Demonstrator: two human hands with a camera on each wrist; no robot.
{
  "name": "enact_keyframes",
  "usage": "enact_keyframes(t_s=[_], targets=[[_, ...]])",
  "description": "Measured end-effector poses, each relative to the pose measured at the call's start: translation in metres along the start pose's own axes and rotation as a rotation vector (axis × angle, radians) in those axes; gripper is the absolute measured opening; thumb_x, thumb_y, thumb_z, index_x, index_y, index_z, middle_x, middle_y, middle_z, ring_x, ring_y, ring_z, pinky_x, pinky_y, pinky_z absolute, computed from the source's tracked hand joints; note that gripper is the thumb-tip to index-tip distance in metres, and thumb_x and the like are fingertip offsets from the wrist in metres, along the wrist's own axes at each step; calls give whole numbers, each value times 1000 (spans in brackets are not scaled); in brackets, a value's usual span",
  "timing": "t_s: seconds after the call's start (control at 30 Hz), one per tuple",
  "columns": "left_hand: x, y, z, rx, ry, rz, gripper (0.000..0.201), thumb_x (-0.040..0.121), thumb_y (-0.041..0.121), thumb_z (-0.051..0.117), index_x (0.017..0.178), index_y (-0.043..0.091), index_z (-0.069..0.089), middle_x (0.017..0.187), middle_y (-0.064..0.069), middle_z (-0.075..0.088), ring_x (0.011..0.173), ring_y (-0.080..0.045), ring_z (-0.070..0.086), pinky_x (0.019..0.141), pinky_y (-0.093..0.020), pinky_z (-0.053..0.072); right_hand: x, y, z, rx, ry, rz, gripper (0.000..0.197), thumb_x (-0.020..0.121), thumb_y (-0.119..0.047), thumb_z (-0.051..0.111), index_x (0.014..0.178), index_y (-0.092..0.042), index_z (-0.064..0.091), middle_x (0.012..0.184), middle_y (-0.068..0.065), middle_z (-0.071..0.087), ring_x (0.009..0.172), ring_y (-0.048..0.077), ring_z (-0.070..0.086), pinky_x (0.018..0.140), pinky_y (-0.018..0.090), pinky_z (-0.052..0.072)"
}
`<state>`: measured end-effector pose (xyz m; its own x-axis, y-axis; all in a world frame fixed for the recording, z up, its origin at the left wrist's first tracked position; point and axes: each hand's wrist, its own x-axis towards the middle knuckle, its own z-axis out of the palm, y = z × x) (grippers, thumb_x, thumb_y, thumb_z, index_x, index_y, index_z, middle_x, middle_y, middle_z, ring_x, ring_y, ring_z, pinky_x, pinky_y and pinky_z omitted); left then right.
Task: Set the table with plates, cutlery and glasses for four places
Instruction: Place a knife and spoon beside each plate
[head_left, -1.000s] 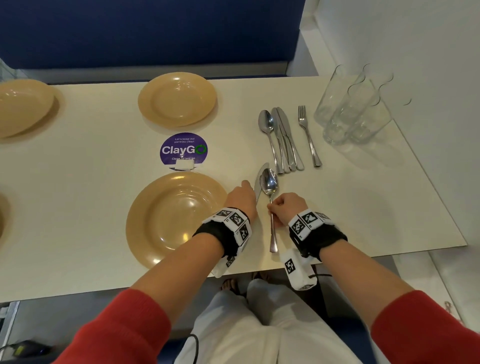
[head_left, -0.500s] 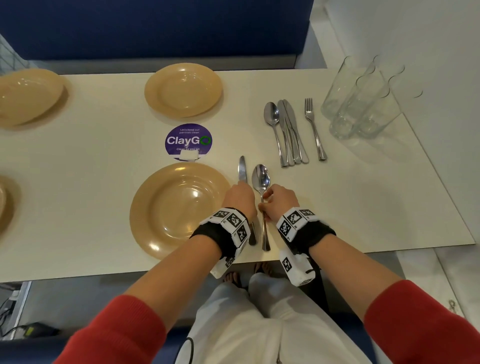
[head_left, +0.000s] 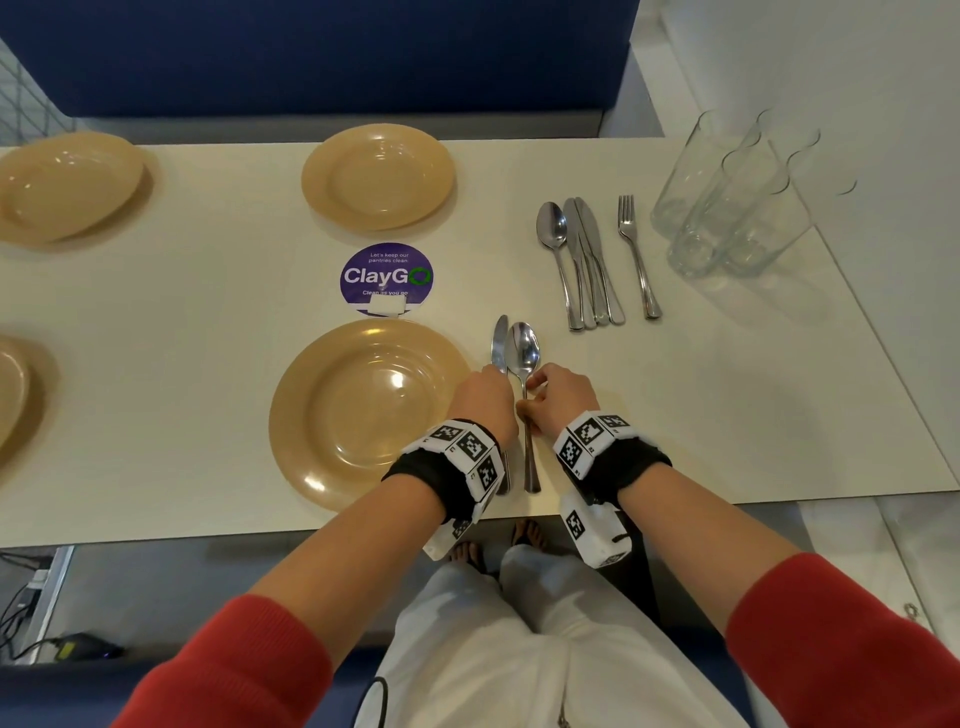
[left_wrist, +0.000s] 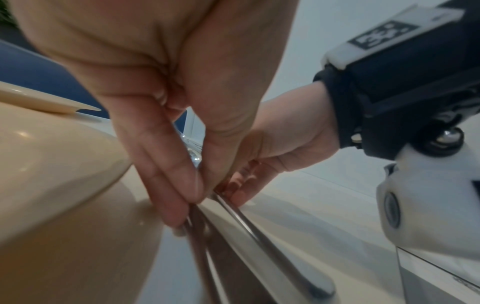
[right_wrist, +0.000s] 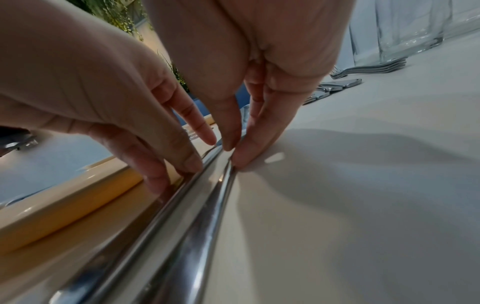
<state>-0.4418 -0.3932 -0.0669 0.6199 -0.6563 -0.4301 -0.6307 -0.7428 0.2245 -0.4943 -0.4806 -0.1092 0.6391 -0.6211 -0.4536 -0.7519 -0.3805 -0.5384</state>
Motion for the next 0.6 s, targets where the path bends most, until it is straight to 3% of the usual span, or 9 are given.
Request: enact_keyframes(t_s=[0.2,0.4,0.6], targets=[[0,0,1,12,12,4,29,94,8,49,122,0,47,122,-14,56,110,-26,58,87,-28,47,0,0,0,-19,-6,-2,33,79,-16,69,110,-11,58,106,12,66,97,26,63,86,32,51],[-1,-1,2,-34,3,-17,33,92,8,51,123,-1,45,121,-15,56,110,-26,58,87,-29,47,0,-4,2,22,-5,-11,33,78,-11,69,109,-8,58,105,14,66,96,30,64,88,41,53],[1,-2,2,-35,12,-8,31,92,8,51,122,-1,45,120,-16,57,109,-27,58,86,-29,47,1,-3,3,28,-4,-8,32,78,-11,69,109,-10,58,103,13,67,95,29,65,88,39,53]])
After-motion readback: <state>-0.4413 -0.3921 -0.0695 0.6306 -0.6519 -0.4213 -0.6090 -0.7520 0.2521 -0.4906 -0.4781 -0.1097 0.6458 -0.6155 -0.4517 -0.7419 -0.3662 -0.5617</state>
